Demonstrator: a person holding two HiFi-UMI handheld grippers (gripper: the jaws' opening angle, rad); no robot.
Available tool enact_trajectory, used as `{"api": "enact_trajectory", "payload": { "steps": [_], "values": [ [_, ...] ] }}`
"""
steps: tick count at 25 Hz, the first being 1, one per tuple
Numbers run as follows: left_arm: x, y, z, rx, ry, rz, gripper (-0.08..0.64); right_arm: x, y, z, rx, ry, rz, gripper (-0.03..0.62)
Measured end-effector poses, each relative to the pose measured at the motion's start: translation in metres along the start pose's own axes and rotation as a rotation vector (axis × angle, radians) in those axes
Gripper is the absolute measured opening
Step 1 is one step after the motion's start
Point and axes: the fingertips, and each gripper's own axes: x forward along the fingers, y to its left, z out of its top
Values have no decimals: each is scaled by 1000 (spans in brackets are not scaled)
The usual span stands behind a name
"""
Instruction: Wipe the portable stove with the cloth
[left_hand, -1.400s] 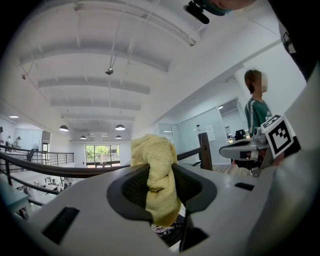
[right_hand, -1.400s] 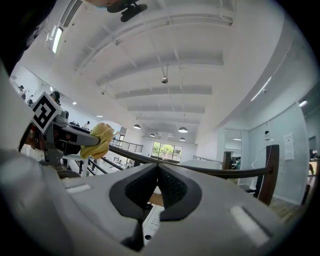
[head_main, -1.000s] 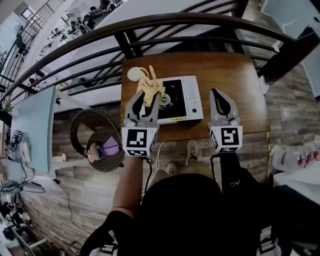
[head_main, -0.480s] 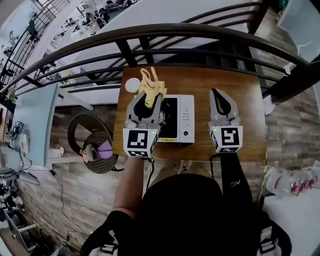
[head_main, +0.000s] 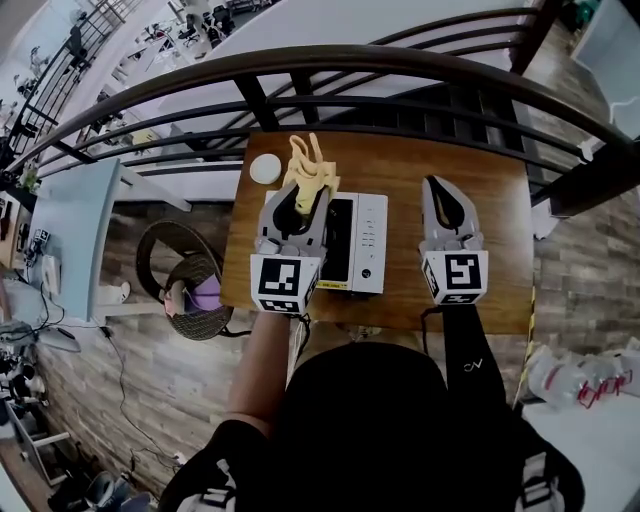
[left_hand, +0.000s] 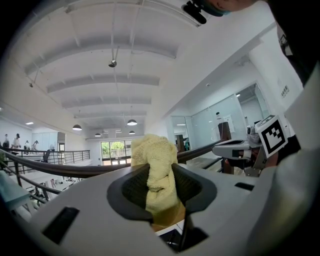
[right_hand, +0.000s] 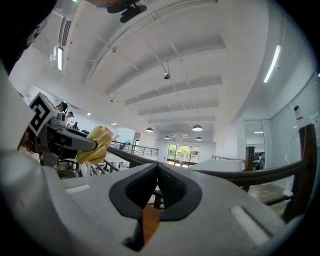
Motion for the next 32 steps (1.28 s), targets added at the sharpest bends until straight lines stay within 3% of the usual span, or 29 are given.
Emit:
{"api": "enact_trajectory", "payload": {
  "steps": [16, 32],
  "values": [
    [9, 20, -16, 3, 48, 4, 126, 25, 7, -6, 7, 14, 13, 3],
    [42, -2, -16, -2, 50, -33, 126, 27, -25, -26, 36, 39, -11, 5]
  ]
}}
